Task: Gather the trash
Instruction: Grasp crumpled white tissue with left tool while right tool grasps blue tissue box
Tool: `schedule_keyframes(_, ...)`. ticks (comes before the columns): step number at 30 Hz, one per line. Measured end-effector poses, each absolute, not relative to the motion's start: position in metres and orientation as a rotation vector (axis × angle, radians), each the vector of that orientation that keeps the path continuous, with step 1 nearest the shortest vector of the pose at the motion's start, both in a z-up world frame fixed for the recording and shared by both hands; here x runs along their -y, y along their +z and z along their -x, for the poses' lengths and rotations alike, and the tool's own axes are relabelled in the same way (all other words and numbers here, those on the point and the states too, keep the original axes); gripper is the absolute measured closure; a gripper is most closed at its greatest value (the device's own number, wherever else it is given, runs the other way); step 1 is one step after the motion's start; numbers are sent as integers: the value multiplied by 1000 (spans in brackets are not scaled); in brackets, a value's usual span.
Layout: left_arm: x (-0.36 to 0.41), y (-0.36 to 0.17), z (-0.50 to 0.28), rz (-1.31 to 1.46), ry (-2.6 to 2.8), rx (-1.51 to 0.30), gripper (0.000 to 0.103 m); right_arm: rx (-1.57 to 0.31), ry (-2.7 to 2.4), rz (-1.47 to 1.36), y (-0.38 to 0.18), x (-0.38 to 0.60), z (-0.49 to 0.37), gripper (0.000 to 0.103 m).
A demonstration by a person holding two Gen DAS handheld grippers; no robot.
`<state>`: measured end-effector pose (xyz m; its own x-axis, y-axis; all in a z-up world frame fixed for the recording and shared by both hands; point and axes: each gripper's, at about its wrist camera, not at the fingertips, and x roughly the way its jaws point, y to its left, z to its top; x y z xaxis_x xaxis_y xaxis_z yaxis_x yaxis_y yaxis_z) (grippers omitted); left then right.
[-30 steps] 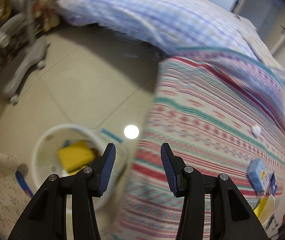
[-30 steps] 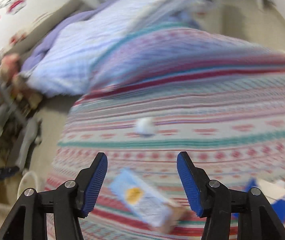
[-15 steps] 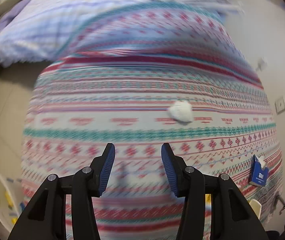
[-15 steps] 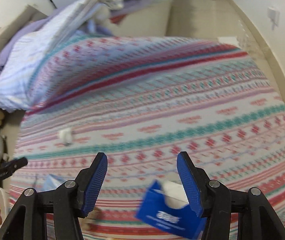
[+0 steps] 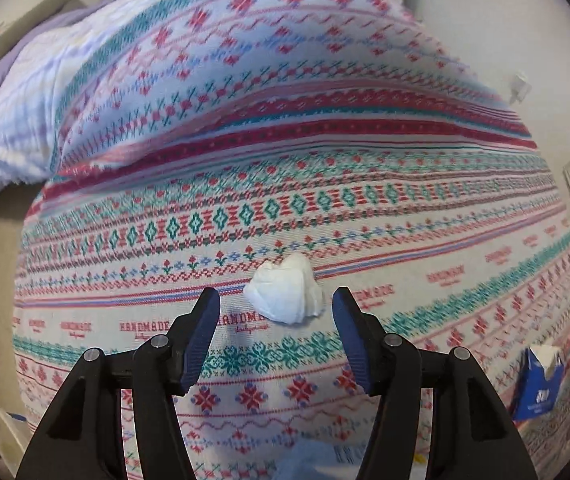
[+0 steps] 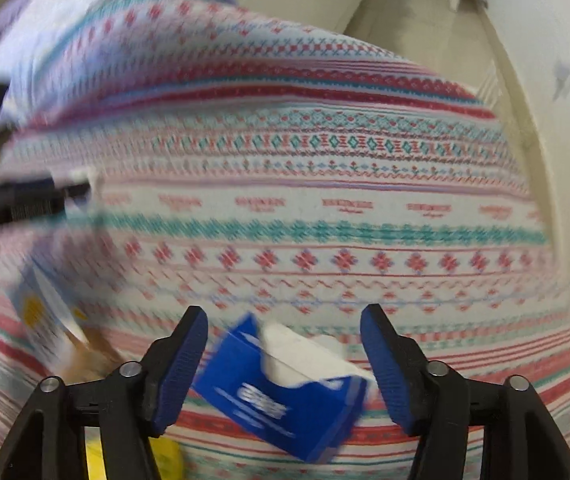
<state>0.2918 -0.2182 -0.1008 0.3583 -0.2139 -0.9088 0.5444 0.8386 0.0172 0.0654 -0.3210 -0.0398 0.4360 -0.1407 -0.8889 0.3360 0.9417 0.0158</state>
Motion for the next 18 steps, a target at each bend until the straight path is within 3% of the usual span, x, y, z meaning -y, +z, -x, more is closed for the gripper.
schedule_keyframes(2, 215, -106, -296, -306, -494, -1106, 42, -1135, -290, -91, -50, 314, -66, 34)
schedule_keyframes(3, 214, -107, -296, -299, -498, -1106, 51, -1158, -281, -55, -55, 311, -66, 34)
schedule_keyframes(4, 213, -108, -298, -293, -513, -1108, 77, -1183, -264, -24, -61, 308, -65, 34)
schedule_keyframes(5, 211, -110, -299, -286, -524, -1118, 82, -1206, -239, -2, -67, 305, -65, 34)
schedule_keyframes(18, 163, -64, -292, -118, -589, -1085, 85, -1277, -80, 248, -94, 273, -54, 34)
